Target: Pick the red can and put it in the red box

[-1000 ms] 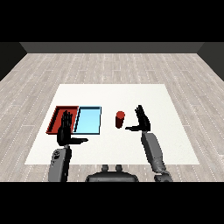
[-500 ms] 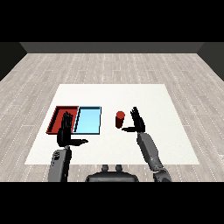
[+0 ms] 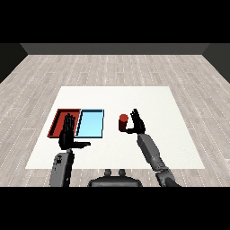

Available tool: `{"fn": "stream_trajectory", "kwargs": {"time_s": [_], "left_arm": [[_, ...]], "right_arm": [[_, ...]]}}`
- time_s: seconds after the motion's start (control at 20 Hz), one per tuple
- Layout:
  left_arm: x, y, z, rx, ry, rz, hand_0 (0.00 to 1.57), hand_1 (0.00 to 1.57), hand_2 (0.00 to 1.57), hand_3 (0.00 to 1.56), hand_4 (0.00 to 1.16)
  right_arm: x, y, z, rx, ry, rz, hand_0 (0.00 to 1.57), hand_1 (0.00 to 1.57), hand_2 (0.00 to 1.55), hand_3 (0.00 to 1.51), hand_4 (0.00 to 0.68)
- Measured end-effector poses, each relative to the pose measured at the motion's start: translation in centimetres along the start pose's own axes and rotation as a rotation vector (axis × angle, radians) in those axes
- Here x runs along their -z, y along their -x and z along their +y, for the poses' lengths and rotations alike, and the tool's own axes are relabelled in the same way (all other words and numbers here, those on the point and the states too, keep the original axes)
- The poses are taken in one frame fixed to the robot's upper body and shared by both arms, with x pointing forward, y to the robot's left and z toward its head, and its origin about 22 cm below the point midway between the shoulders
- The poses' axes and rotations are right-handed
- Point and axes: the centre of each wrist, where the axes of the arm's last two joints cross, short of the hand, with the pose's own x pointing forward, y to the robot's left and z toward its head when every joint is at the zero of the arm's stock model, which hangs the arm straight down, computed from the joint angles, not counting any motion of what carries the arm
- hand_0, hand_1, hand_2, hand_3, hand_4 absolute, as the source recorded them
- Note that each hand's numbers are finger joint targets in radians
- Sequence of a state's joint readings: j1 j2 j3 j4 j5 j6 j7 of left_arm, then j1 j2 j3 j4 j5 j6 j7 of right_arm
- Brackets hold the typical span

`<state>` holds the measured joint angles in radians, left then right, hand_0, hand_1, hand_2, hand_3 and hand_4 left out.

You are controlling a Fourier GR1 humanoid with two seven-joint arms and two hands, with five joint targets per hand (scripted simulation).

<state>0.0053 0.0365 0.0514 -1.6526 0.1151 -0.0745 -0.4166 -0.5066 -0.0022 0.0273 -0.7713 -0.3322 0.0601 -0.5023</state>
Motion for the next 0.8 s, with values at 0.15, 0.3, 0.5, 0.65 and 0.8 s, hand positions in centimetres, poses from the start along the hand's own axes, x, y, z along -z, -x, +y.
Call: {"fn": "stream_trajectory", "kwargs": {"time_s": [0.15,0.3,0.5,0.65,0.8], "left_arm": [[0.1,0.3,-0.2,-0.006,0.006,-0.004,0.0,0.0,0.0,0.0,0.0],[-0.3,0.7,0.1,-0.014,0.01,-0.014,0.0,0.0,0.0,0.0,0.0],[-0.3,0.5,-0.1,-0.017,0.013,-0.019,0.0,0.0,0.0,0.0,0.0],[-0.3,0.5,0.3,-0.014,0.006,-0.012,0.0,0.0,0.0,0.0,0.0],[-0.7,0.6,0.5,-0.016,0.009,-0.014,0.0,0.0,0.0,0.0,0.0]], "right_arm": [[0.4,0.2,0.7,-0.003,-0.008,0.007,0.0,0.0,0.0,0.0,0.0],[0.7,0.6,0.9,-0.001,-0.012,0.019,0.0,0.0,0.0,0.0,0.0],[0.9,0.8,1.6,-0.009,0.0,0.039,0.0,0.0,0.0,0.0,0.0],[1.2,0.9,0.8,-0.008,0.006,0.047,0.0,0.0,0.0,0.0,0.0],[1.3,1.7,1.3,-0.011,0.011,0.049,0.0,0.0,0.0,0.0,0.0]]}}
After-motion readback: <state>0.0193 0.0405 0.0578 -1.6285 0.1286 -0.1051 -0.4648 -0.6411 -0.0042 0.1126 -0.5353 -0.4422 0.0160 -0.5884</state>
